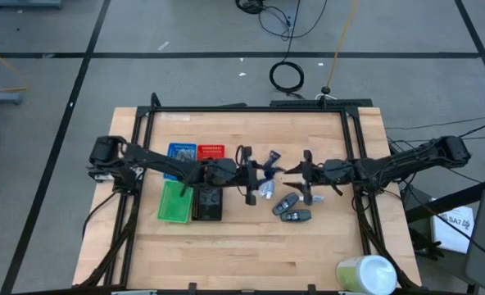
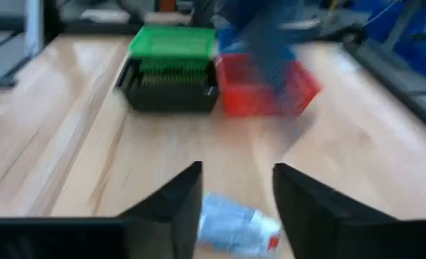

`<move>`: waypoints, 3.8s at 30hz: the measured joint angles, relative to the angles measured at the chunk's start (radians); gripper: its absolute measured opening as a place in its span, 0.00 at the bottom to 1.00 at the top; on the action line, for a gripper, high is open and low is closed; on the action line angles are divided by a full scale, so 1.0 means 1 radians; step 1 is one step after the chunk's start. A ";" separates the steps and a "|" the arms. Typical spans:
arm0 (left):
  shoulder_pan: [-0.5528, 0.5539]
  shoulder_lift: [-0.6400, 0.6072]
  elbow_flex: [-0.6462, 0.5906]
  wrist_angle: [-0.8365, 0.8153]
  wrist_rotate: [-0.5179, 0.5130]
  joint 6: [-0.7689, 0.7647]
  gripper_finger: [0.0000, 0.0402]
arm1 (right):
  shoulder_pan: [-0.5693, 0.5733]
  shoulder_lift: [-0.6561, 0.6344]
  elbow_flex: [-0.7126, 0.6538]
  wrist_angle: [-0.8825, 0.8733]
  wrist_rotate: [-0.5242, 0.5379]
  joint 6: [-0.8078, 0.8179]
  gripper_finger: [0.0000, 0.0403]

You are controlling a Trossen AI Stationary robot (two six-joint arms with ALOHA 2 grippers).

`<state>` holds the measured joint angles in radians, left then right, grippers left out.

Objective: Pick & Place Travel size toiletries
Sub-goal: Put the bottom blue shave cream into the green bin

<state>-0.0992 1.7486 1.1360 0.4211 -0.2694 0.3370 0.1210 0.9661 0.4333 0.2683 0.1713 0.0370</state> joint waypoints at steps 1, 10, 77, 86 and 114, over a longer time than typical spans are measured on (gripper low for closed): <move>-0.002 -0.021 0.001 -0.026 -0.027 0.000 0.29 | 0.003 0.000 -0.002 -0.010 -0.005 0.000 0.44; -0.057 -0.215 0.002 -0.486 -0.255 -0.191 0.29 | 0.007 -0.124 0.000 -0.100 0.007 0.003 0.62; -0.421 -1.075 -0.489 -1.359 -0.028 -1.412 0.29 | -0.009 -0.874 -0.253 -0.288 0.035 0.030 0.37; -0.420 -1.055 -0.489 -1.388 0.018 -1.507 0.29 | -0.009 -0.874 -0.253 -0.288 0.036 0.029 0.37; -0.418 -0.844 -0.489 -1.274 0.133 -1.557 0.37 | -0.009 -0.873 -0.252 -0.288 0.036 0.029 0.37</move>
<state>-0.5167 0.9051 0.6468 -0.8528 -0.1365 -1.2200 0.1117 0.0929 0.1810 -0.0200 0.2077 0.0664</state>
